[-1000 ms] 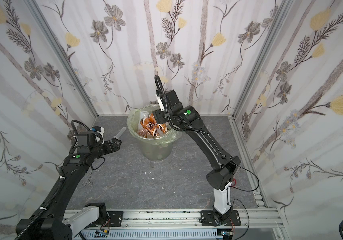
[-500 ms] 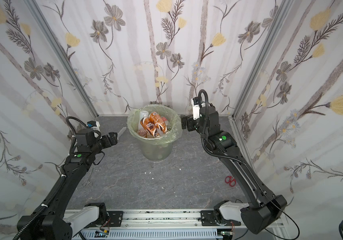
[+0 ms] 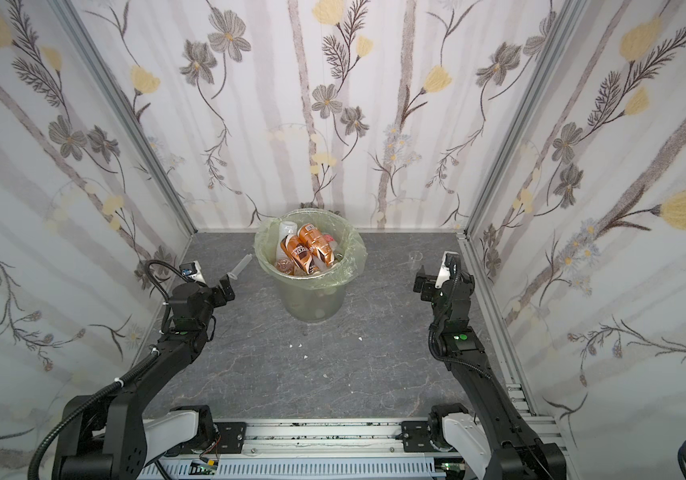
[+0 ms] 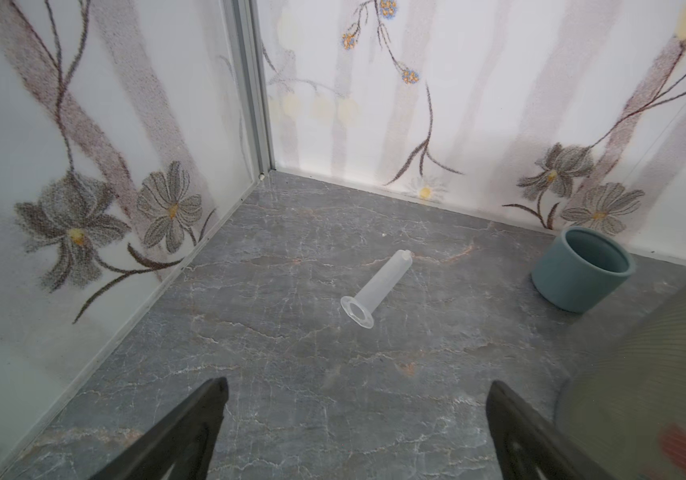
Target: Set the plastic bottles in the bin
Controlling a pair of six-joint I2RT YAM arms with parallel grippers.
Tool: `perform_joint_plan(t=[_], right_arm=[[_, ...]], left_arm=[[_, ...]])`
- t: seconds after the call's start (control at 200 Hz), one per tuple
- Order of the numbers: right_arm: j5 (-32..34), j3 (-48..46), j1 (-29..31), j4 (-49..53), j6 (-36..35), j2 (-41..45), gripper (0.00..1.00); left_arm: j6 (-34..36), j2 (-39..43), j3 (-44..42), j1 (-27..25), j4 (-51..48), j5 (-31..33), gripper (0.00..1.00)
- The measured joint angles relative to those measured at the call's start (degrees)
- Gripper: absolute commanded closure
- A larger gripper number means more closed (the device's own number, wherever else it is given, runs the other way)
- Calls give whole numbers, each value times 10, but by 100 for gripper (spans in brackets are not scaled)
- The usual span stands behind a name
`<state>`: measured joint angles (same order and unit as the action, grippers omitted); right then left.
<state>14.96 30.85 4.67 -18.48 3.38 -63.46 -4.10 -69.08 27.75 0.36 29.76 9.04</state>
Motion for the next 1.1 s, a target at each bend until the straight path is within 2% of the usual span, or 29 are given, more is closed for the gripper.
perform_joint_plan(t=[0.175, 0.43, 0.66, 0.75, 0.935, 1.105], right_arm=[[-2, -101, -54, -143, 26, -43, 0], [-41, -162, -66, -323, 51, -145, 0], [-58, -204, -63, -461, 44, -172, 0], [-70, -235, -59, -549, 36, -216, 0], [-68, -238, -53, -603, 30, -224, 0], [-64, -224, -46, -598, 21, -226, 0]], left_arm=[[16, -86, -39, 2, 122, 4, 0], [11, -96, -66, 22, 254, -13, 0], [8, -92, -73, 25, 279, -41, 0], [7, -82, -83, 25, 279, -48, 0], [7, -58, -104, 26, 281, -48, 0], [7, -54, -108, 14, 283, -54, 0]])
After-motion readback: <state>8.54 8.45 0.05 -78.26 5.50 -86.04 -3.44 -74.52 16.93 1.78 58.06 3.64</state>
